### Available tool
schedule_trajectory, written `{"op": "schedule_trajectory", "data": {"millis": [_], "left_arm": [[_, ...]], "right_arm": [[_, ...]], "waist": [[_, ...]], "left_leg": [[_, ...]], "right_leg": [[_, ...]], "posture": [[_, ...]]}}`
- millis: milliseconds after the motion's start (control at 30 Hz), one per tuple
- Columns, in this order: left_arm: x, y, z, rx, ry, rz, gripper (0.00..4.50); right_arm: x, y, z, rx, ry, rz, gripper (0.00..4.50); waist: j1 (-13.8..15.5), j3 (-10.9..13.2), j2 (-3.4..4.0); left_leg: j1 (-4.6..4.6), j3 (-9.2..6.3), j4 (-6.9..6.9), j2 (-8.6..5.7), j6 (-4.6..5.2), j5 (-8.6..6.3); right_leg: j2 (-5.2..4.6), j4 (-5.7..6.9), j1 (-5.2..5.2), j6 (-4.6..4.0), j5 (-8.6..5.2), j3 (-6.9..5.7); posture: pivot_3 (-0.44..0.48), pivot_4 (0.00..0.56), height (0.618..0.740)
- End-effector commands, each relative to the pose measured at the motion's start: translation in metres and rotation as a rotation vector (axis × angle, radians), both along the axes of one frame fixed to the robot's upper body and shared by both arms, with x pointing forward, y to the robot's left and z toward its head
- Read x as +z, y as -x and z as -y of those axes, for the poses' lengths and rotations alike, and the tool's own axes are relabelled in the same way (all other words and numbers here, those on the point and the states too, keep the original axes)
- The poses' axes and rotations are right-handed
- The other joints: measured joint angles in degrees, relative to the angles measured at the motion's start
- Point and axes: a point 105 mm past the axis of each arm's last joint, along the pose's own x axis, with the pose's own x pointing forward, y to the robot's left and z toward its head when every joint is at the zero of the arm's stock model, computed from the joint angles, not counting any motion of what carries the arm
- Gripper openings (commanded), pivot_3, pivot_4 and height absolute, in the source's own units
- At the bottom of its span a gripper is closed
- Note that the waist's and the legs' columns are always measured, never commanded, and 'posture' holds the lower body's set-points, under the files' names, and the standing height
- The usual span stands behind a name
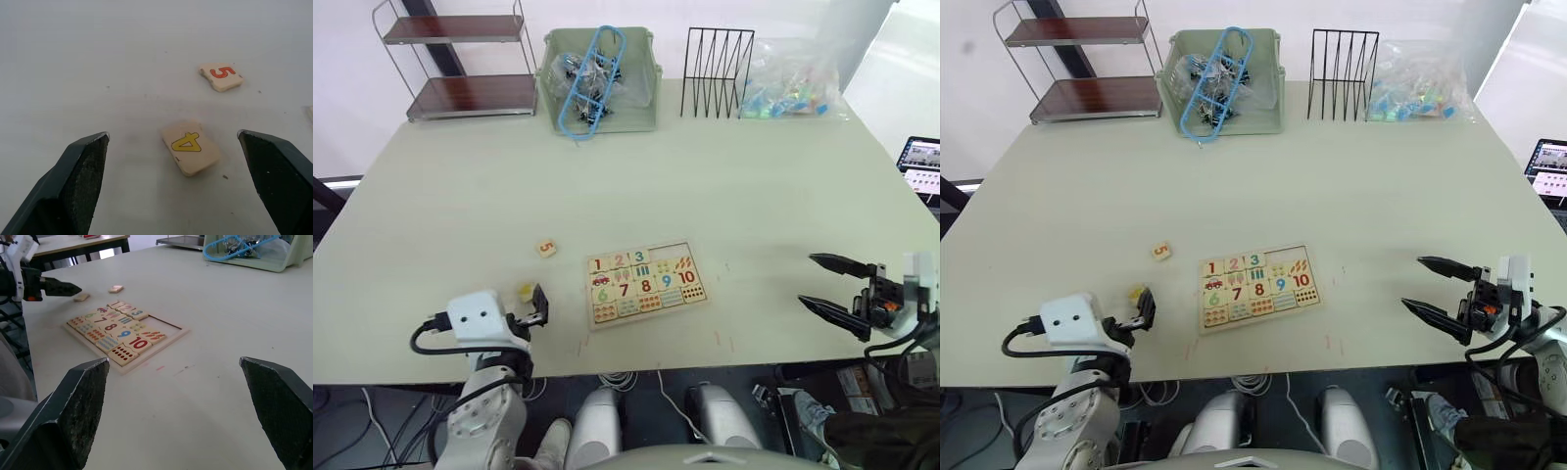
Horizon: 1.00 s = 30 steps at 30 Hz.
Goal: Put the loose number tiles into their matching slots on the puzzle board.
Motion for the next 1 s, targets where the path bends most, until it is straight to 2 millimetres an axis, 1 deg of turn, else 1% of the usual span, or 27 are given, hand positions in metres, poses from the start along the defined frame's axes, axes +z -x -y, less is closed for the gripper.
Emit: {"op": "schedule_trajectory", "data": {"millis": [33, 100, 200, 400, 600, 800, 1000], "left_arm": [[0.004, -0.002, 0.001, 0.039, -0.027, -0.008, 4.5], [0.0, -0.004, 0.003, 0.037, -0.026, -0.027, 4.5], [-0.004, -0.006, 0.0, 0.056, -0.039, -0.045, 4.5], [-0.013, -0.008, -0.001, 0.072, -0.026, -0.071, 4.5], [-0.014, -0.006, -0.003, 0.098, -0.009, -0.072, 4.5], [-0.011, -0.011, -0.011, 0.13, -0.01, -0.046, 4.5], [-0.013, -0.015, -0.01, 0.124, 0.004, -0.05, 4.5]], "right_arm": [[0.011, 0.0, -0.001, 0.028, 0.009, 0.033, 4.43], [0.011, 0.0, -0.002, 0.032, 0.01, 0.03, 4.43], [0.011, 0.002, -0.004, 0.038, 0.01, 0.03, 4.43], [0.01, 0.006, -0.008, 0.039, 0.011, 0.028, 4.43], [0.008, 0.009, -0.007, 0.035, 0.015, 0.02, 4.43], [0.005, 0.01, -0.01, 0.047, 0.015, 0.007, 4.43], [0.003, 0.012, -0.01, 0.047, 0.014, 0.001, 4.43]], "waist": [[0.0, 0.0, -0.01], [0.0, 0.0, -0.01], [0.01, 0.0, -0.01], [0.03, 0.0, 0.0], [-0.01, -0.01, 0.0], [-0.02, -0.01, 0.0], [0.04, -0.01, 0.0]], "left_leg": [[0.0, -0.06, 0.03, -0.01, 0.0, 0.0], [0.03, -0.17, 0.04, -0.03, 0.0, 0.01], [0.03, -0.34, 0.04, -0.06, 0.0, 0.01], [0.02, -0.4, 0.04, -0.07, 0.0, 0.01], [0.03, -0.42, 0.04, -0.08, 0.0, 0.01], [0.04, -0.49, 0.05, -0.08, 0.0, 0.01], [0.03, -0.5, 0.05, -0.09, 0.0, 0.01]], "right_leg": [[0.03, 0.05, 0.02, 0.0, 0.0, 0.0], [0.06, 0.07, 0.06, -0.01, 0.0, -0.01], [0.12, 0.09, 0.06, -0.01, 0.0, -0.06], [0.14, 0.09, 0.07, -0.02, 0.0, -0.06], [0.14, 0.1, 0.07, -0.01, -0.01, -0.05], [0.18, 0.1, 0.07, -0.02, 0.0, -0.06], [0.18, 0.1, 0.07, -0.02, 0.0, -0.06]], "posture": [[0.0, 0.15, 0.74], [0.0, 0.15, 0.74], [0.0, 0.15, 0.74], [0.0, 0.15, 0.74], [0.0, 0.15, 0.74], [0.0, 0.15, 0.74], [0.0, 0.15, 0.74]]}}
